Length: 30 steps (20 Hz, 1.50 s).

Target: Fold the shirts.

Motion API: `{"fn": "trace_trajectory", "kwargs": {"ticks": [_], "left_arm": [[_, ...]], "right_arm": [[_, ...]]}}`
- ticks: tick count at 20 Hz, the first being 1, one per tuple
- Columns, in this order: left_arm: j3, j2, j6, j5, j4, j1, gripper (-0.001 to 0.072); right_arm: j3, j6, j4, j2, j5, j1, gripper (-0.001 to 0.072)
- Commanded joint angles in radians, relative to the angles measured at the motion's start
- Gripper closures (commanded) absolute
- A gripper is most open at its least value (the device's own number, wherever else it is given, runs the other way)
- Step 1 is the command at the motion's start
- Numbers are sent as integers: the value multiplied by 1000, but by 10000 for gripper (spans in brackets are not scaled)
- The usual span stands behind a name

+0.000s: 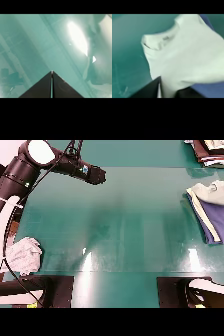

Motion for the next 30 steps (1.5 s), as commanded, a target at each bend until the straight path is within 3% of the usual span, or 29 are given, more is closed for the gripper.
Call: {"fn": "trace_trajectory", "kwargs": {"ticks": [1, 7, 10, 14, 19, 20, 22, 23, 30], "left_arm": [[0, 0, 2, -8, 0, 0, 683], [0, 0, 2, -18, 0, 0, 683], [0, 0, 2, -12, 0, 0, 683], [0, 0, -6, -109, -17, -1, 683], [0, 0, -6, -62, -18, 0, 682], [0, 0, -6, -50, -18, 0, 683], [0, 0, -6, -26, -18, 0, 683], [0, 0, -6, -11, -18, 0, 683], [0, 0, -6, 67, -18, 0, 683]], "right_arm": [[-192, 12, -157, 92, 38, -89, 197], [-321, 36, -117, 185, 28, -191, 192], [-320, 37, 39, 215, 3, -148, 193], [-320, 36, 224, 250, -22, 39, 192], [-320, 35, 212, 255, -27, 383, 218], [-320, 35, 211, 255, -35, 441, 308], [-320, 35, 211, 255, -51, 537, 593], [-320, 34, 211, 255, -53, 574, 693], [-320, 34, 212, 255, -47, 645, 693]]}}
